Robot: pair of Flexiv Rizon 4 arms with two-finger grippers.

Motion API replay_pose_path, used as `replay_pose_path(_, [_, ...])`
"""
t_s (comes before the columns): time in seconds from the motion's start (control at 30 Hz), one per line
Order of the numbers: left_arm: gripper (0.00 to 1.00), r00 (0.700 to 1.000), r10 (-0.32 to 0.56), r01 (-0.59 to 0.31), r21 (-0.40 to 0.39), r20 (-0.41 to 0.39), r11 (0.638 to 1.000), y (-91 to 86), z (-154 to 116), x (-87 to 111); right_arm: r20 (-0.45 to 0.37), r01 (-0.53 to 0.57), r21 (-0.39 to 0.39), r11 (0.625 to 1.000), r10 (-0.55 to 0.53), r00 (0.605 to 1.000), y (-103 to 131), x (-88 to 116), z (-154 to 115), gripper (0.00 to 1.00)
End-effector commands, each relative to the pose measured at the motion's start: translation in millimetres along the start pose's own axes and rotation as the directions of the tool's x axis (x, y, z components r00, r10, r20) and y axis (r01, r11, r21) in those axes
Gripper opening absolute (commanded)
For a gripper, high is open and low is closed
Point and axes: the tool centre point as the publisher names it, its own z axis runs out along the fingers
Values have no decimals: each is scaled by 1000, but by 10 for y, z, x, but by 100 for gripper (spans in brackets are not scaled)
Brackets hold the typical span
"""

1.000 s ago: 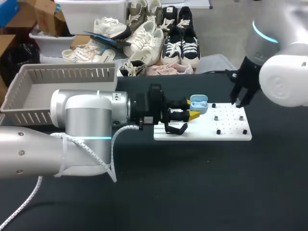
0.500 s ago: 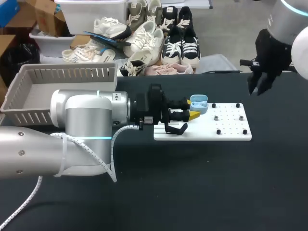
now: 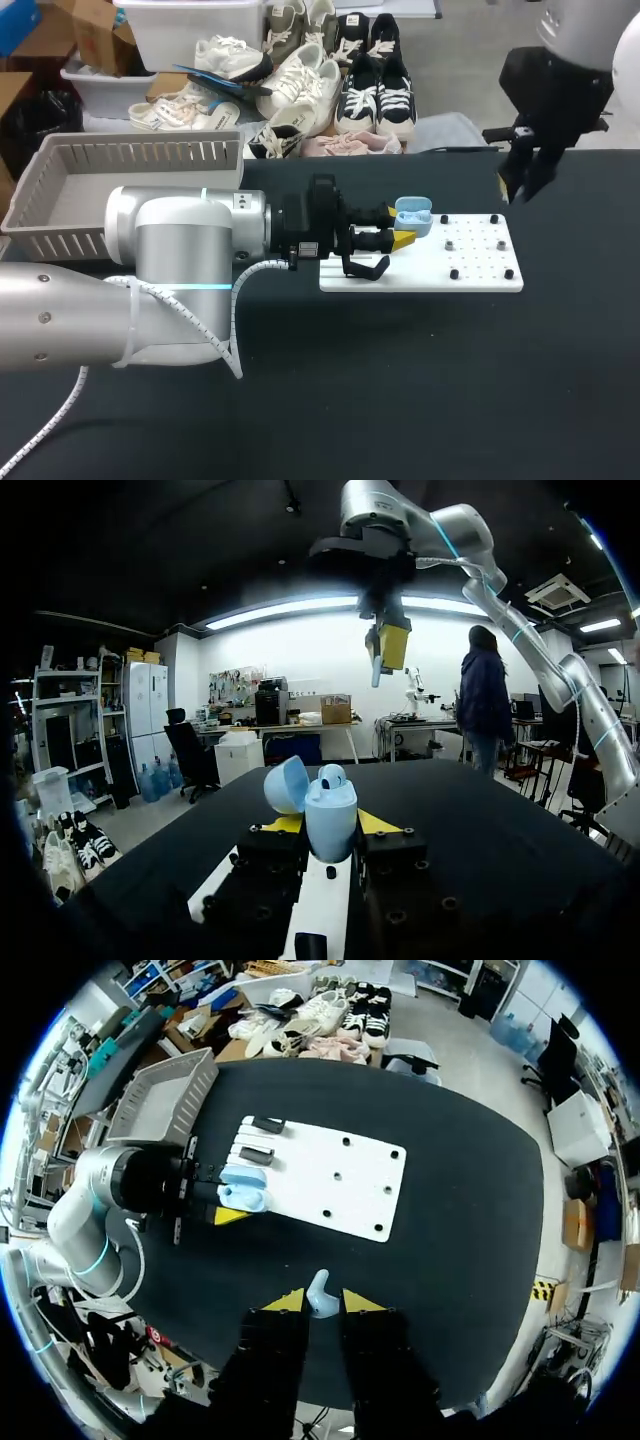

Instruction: Pick up each earbud case from the left stands, insert the matching earbuds, close the lid, and place the case in the box.

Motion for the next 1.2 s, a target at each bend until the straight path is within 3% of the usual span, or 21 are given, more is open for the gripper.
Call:
replay_pose_path(0.03, [0,1000,1,-1,-3,4,1000,-1,2,11,-6,46,-13,999,-46,999,203,66,-23,0])
replay_pose_path(0.33, [0,1000,1,-1,-3,4,1000,-1,2,11,-34,159,-29,987,-160,987,668,51,112,0])
replay_pose_path(0.57, [0,1000,1,-1,-3,4,1000,-1,2,11,-38,210,-26,977,-211,977,903,-70,203,0])
replay_pose_path(0.83, [0,1000,1,-1,-3,4,1000,-1,2,11,-57,261,-18,965,-261,964,1002,-280,314,0])
replay_pose_path(1.2, [0,1000,1,-1,-3,4,1000,-1,2,11,-76,287,-12,958,-287,955,919,-477,437,0])
